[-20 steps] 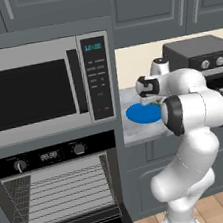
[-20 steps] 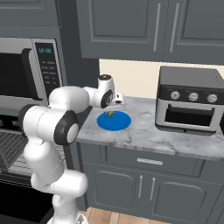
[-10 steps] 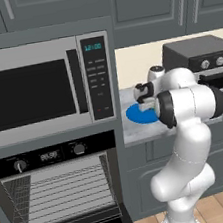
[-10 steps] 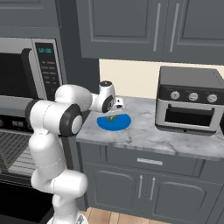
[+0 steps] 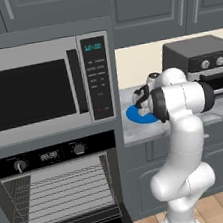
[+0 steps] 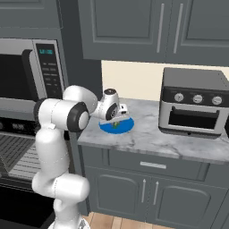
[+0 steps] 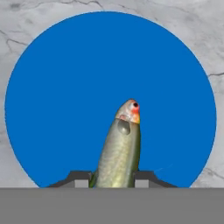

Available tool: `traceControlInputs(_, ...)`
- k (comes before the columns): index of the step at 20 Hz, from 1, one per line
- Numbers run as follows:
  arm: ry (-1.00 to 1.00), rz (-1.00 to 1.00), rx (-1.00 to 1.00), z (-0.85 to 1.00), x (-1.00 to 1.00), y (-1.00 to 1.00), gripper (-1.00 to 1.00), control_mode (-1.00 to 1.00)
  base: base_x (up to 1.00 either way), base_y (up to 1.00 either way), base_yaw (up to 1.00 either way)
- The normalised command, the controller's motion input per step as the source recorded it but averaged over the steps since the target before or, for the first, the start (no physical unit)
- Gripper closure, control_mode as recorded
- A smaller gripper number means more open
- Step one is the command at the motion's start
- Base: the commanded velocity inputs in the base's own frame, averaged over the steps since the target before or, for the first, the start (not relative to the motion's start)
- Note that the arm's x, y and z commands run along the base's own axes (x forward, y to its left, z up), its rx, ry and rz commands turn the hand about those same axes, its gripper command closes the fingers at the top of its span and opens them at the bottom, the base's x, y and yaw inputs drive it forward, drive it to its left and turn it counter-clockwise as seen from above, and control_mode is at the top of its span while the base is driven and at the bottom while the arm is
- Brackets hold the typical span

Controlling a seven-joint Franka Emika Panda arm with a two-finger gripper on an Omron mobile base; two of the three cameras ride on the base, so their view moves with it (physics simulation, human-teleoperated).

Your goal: Take the fish from the oven and place it on the plate on the counter.

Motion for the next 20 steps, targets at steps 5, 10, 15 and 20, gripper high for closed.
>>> traceControlInputs(5,0.01,0.11,0.00,-0.29,0.40,-0.12,1.00,-1.00,0.00,0.00,0.00)
traceControlInputs(10,0.02,0.02,-0.02,-0.33,0.21,0.00,1.00,-1.00,0.00,0.00,0.00)
traceControlInputs(15,0.04,0.00,-0.04,-0.35,0.08,0.02,-1.00,-1.00,0.00,0.00,0.00)
traceControlInputs(20,-0.05,0.00,0.00,0.07,-0.14,0.00,-1.00,-1.00,0.00,0.00,0.00)
